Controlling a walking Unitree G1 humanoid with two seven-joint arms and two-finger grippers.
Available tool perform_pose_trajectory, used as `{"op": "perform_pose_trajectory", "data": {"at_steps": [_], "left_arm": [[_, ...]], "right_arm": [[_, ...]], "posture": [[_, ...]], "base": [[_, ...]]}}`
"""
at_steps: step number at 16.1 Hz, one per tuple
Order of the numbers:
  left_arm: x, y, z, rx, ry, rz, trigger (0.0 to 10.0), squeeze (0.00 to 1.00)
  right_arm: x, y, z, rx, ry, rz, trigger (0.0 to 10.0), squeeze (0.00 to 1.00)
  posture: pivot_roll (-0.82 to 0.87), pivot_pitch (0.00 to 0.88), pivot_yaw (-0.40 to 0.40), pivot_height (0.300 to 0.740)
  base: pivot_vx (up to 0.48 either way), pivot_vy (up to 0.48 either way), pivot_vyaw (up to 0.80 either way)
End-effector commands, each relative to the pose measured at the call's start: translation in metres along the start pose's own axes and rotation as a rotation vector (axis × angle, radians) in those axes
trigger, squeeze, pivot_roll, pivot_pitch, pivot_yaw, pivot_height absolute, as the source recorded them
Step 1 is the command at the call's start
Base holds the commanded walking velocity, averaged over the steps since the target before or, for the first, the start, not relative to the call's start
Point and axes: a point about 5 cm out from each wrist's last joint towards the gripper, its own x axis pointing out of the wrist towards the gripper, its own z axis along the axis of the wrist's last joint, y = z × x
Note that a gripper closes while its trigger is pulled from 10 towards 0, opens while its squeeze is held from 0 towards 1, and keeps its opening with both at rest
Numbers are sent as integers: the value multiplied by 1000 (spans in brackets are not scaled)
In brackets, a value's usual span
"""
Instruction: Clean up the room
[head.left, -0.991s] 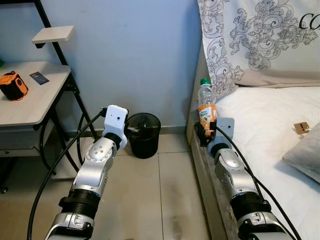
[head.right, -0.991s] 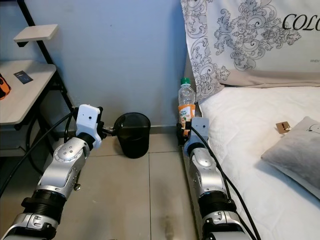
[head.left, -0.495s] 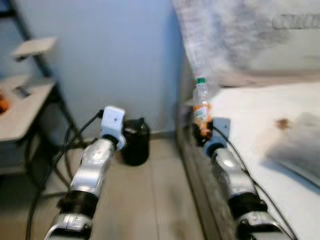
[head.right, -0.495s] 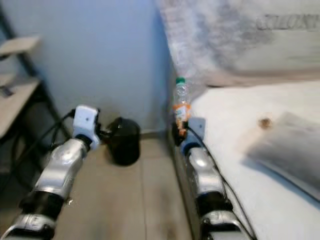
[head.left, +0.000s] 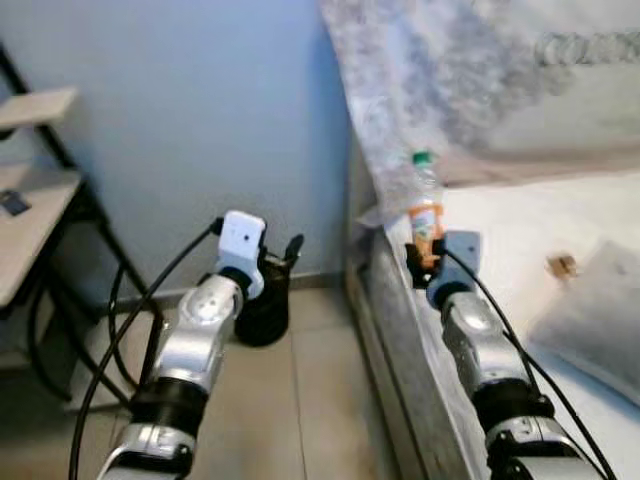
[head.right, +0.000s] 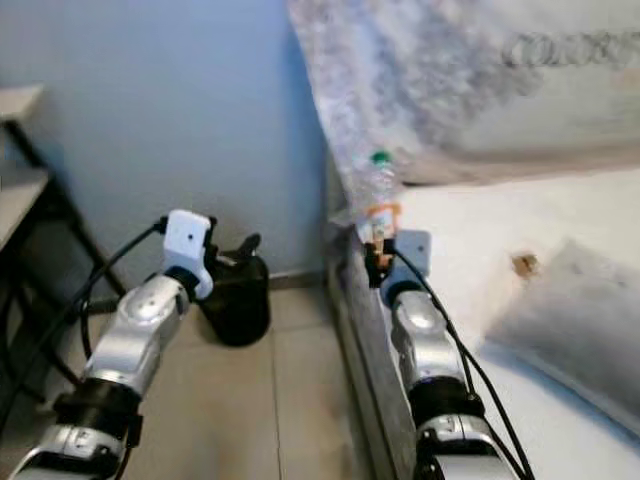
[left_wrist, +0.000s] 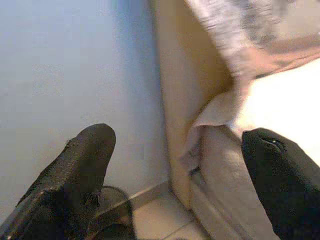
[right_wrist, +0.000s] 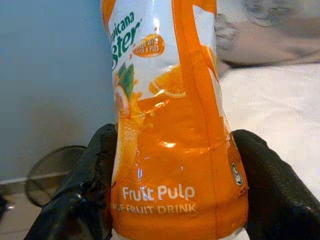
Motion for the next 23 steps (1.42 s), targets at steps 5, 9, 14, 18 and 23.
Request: {"op": "perform_pose_trajectory", "data": {"at_steps": [5,9,14,18,23], "left_arm": [[-1,12,3,6,-3,33,10000,0],[-1,12,3,5,-2,29,10000,0],[-2,11,2,5,2,25,10000,0],[-4,10,-3,16,24,5,10000,0],[-10,13,-14,94,78,-35,10000,0]], "right_arm": [[3,15,2,26,0,44,10000,0],[2,21,1,-13,3,96,10000,0],[0,24,-7,-16,48,189,10000,0],[-1,25,-16,-154,103,272,10000,0],[-1,16,-24,-197,156,268,10000,0]], "posture": [[-13,0,61,740],[-14,0,62,740],[-14,0,62,740],[-10,0,62,740],[-9,0,62,740]], "base": [[442,0,0],[439,0,200],[434,0,320],[425,0,0],[412,0,480]]}}
